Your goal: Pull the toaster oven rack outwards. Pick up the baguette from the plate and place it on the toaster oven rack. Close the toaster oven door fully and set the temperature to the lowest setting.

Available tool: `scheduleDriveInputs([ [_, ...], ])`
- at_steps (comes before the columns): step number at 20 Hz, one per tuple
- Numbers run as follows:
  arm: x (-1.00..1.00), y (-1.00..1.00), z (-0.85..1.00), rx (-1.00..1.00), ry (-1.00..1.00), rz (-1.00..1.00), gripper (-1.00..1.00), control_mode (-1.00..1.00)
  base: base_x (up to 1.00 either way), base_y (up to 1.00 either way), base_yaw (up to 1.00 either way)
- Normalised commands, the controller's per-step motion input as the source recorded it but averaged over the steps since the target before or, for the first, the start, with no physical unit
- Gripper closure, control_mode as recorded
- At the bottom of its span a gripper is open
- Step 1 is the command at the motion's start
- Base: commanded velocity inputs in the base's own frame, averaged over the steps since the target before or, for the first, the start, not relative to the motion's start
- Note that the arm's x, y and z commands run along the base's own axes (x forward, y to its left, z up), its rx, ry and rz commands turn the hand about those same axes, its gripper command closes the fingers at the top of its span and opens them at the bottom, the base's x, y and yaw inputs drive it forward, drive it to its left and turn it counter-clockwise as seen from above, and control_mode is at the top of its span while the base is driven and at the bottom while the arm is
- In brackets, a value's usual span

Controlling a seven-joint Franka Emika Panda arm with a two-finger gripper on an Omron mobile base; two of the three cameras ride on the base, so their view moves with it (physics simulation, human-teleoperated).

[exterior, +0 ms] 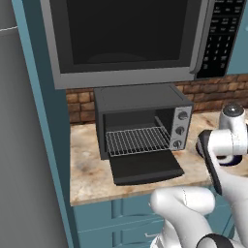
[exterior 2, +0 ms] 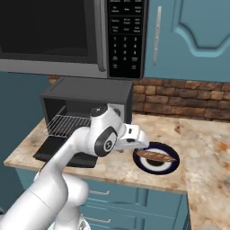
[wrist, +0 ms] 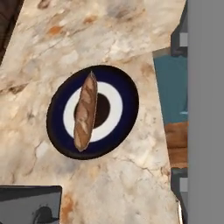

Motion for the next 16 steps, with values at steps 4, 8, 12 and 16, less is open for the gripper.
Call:
scheduleDriveInputs([
  [4,-0.01,-0.48,-0.06,-0.1,0.18,0.52,-1.0,-1.0,0.0,0.0,0.0],
  [8,0.52,-0.34,0.0,0.06,0.44,0.32,-1.0,-1.0,0.0,0.0,0.0],
  [12,0.83,-0.11,0.0,0.01,0.41,0.24,-1.0,-1.0,0.0,0.0,0.0],
  [16,0.31,-0.13,-0.07,0.03,0.14,0.21,-1.0,-1.0,0.0,0.0,0.0],
])
